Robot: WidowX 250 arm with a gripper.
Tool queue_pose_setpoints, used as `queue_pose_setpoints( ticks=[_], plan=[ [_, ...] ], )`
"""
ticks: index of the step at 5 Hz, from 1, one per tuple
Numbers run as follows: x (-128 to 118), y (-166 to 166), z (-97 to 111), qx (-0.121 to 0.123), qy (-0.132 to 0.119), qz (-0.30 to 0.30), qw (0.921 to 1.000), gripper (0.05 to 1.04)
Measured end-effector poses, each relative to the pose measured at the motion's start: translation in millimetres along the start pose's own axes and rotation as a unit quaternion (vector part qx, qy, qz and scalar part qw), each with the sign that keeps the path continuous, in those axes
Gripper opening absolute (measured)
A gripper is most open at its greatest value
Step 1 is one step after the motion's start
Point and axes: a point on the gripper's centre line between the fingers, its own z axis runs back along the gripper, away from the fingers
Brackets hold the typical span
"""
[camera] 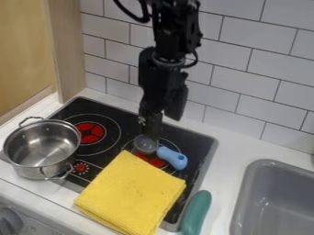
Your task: Move the blue spoon to the right burner
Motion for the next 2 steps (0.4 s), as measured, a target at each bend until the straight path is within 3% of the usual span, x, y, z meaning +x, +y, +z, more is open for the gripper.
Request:
queue_pose_setpoints(
  ticks=[1,2],
  plan=[
    [-4.7,1.5,6.6,0.004,0.017,-0.101,0.9947,0.999],
    [-1.2,-10.1,26.9,0.025,0.020,-0.221,0.9748,0.999]
  ],
)
